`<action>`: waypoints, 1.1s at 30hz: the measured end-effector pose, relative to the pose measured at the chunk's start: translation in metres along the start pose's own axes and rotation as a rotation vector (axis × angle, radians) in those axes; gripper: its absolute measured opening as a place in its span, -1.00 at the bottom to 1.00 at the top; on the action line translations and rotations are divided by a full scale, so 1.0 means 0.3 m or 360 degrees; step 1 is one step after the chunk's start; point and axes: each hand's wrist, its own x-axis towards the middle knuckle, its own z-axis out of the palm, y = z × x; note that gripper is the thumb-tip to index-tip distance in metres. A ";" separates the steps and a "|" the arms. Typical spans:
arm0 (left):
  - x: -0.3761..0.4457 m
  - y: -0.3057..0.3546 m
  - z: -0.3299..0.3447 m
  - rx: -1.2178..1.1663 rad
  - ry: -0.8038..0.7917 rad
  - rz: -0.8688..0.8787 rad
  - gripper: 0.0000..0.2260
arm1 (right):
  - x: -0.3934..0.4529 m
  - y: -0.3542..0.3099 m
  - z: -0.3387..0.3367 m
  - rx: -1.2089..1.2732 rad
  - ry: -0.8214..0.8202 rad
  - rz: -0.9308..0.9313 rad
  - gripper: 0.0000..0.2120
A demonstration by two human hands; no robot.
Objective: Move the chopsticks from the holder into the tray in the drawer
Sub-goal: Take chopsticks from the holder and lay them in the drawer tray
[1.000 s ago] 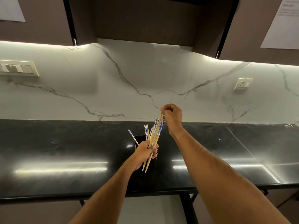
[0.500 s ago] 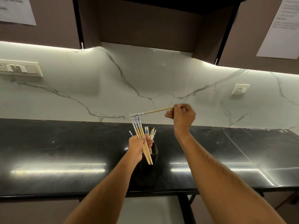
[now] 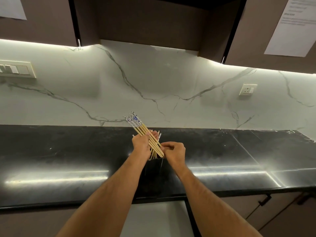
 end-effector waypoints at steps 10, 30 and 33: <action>-0.037 -0.028 0.003 0.0216 -0.0100 0.0057 -0.82 | -0.019 -0.002 -0.015 0.0249 -0.0530 0.0324 -0.88; -0.083 -0.043 -0.209 0.1016 -0.1036 -0.0233 -0.81 | 0.116 -0.102 -0.151 0.0409 -0.0432 -0.0073 -0.27; -0.089 -0.060 -0.226 0.1111 -0.1120 -0.0301 -0.80 | 0.132 -0.131 -0.156 0.0190 -0.0553 -0.0218 -0.28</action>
